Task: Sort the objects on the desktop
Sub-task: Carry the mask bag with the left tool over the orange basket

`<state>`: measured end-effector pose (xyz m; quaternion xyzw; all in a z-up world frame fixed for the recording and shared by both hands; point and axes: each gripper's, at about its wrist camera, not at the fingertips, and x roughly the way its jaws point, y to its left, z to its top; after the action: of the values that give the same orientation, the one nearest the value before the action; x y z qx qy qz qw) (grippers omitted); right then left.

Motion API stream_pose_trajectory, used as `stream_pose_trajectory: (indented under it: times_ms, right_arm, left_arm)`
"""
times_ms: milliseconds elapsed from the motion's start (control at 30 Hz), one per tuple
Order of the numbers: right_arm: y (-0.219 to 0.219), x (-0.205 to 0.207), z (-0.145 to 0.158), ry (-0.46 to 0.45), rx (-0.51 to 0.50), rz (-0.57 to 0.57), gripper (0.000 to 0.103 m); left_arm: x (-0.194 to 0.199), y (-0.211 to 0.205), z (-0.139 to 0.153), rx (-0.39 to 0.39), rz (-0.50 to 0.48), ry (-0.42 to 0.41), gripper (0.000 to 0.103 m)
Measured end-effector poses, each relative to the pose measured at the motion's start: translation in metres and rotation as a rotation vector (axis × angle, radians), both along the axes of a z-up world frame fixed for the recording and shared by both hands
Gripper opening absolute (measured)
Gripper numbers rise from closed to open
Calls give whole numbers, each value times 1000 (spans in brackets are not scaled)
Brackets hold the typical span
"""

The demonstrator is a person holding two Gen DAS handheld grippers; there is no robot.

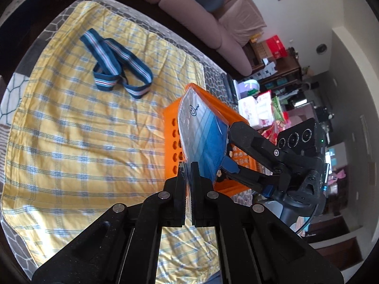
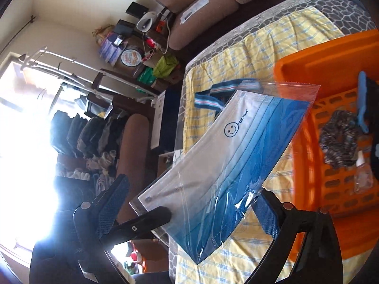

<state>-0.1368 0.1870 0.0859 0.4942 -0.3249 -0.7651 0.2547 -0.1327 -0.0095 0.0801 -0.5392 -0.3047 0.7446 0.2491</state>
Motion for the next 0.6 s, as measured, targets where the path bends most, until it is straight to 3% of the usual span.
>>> stream_pose_trajectory:
  times_ms: [333,600]
  right_arm:
    - [119,15,1,-5,24,-124,99]
    - [175,9,-18,-21,46,-163,99]
  left_arm:
    - [-12,114,-7,-17,-127,-23,2]
    - [-17,165,-20,-117,-165,4,2]
